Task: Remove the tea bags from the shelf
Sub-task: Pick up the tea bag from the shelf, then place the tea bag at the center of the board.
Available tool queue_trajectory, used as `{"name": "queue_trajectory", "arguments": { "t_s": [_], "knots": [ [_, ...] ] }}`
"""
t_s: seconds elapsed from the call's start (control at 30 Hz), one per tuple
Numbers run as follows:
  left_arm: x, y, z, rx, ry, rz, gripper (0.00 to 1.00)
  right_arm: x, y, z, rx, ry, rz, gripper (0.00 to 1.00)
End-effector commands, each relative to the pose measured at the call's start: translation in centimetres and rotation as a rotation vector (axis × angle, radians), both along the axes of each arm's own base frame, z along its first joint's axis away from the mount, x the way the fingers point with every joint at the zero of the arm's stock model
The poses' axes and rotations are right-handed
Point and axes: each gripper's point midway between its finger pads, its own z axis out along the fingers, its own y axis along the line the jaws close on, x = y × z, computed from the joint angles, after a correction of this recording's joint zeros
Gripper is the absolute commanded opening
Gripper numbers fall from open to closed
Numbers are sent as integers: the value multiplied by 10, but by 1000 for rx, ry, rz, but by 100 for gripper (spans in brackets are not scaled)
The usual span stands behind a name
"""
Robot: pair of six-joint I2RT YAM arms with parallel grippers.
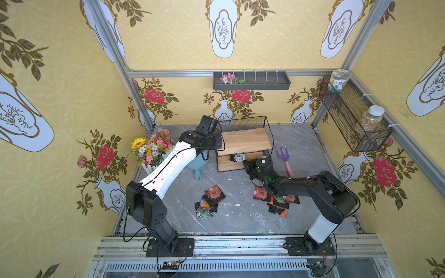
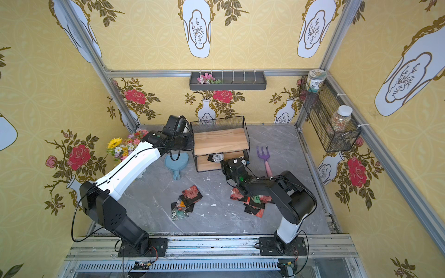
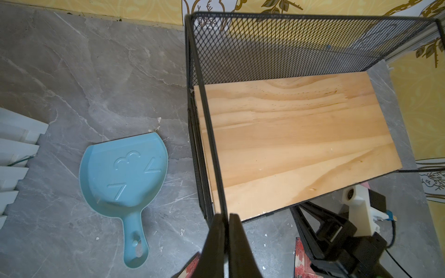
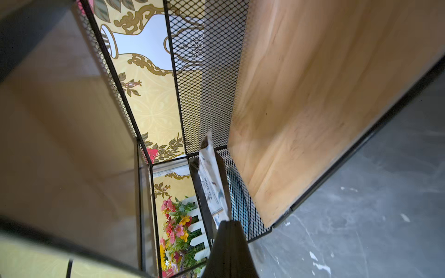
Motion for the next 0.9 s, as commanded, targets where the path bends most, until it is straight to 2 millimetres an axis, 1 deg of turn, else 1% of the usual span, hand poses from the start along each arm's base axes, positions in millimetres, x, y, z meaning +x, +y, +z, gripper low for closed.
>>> {"name": "queue_trajectory", "arguments": {
  "t_s": [0.0, 0.1, 0.2, 0.37, 0.43, 0.53, 0.63, 0.73, 0.87],
  "knots": [
    [-9, -2, -15, 36, 57, -56, 0, -15, -1, -3, -22, 35, 38, 0],
    [-8, -3, -14, 35, 55, -57, 0, -29, -1, -1, -33, 49, 93, 0],
    [-7, -3, -13, 34, 54, -56, 0, -46, 5, 0, -75, 63, 198, 0],
    [-7, -2, -13, 40, 53, -53, 0, -85, 24, 11, -112, 16, 402, 0],
    [-7, -2, -15, 41, 56, -52, 0, -103, 34, 17, -143, -22, 513, 0],
    [-7, -2, -15, 40, 57, -49, 0, -125, 47, 19, -128, -45, 629, 0],
    [-6, -1, -15, 45, 53, -46, 0, -142, 62, 12, -114, -34, 733, 0],
    [-6, -1, -17, 48, 56, -47, 0, -157, 78, 0, -166, 1, 841, 0],
    [-5, -1, -16, 51, 53, -44, 0, -168, 86, -18, -250, 41, 906, 0]
  ]
}}
